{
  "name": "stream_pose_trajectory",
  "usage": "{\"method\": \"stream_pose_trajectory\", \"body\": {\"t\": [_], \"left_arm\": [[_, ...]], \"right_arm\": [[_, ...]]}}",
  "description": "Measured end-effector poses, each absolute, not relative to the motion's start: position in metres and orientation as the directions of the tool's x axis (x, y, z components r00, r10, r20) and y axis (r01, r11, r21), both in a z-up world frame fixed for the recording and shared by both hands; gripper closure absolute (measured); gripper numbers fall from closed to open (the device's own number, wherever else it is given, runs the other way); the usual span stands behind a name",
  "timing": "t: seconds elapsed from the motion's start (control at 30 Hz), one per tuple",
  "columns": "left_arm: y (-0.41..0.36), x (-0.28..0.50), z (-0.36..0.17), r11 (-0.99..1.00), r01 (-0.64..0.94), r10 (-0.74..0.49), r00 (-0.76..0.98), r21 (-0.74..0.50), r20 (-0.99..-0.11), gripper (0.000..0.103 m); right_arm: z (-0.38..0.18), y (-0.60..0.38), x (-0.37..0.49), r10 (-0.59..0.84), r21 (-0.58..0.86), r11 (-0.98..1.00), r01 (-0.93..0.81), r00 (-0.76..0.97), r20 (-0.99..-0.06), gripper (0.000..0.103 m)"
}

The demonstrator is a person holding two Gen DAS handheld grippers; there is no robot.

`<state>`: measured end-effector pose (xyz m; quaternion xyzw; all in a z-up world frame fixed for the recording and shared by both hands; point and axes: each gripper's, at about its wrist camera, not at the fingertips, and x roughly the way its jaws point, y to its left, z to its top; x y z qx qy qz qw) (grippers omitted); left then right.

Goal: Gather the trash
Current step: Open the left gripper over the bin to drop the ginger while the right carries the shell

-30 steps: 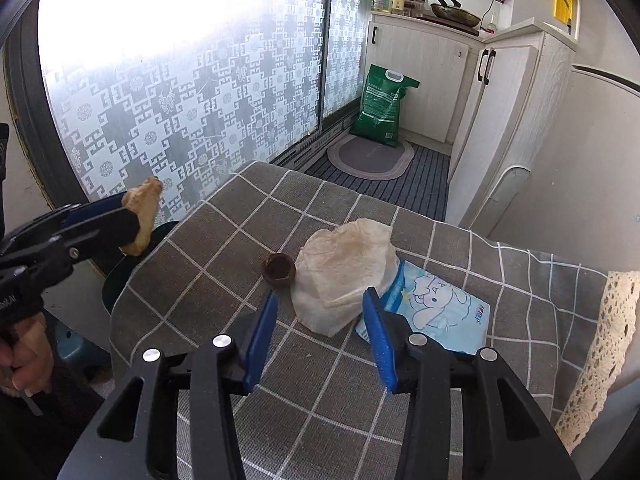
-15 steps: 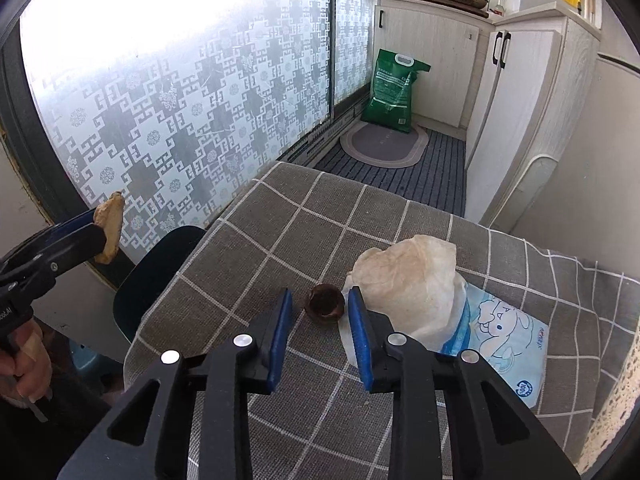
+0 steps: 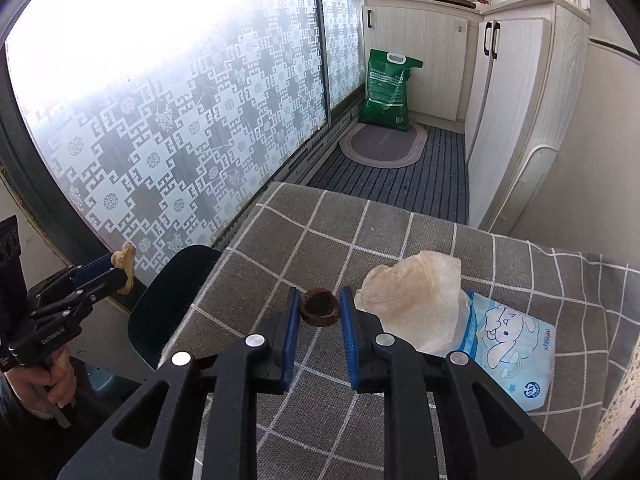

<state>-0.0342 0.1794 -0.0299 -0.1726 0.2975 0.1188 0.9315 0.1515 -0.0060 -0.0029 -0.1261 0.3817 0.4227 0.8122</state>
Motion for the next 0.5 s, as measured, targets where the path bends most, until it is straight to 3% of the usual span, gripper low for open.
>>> {"method": "stream_pose_trajectory", "body": {"t": [0.5], "left_arm": [[0.192,-0.032,-0.100,0.925,-0.362,0.135,0.595,-0.114,-0.792,0.060]], "right_arm": [[0.034,0.057,0.088,0.691,0.122,0.435,-0.892,0.244,-0.680,0.083]]}}
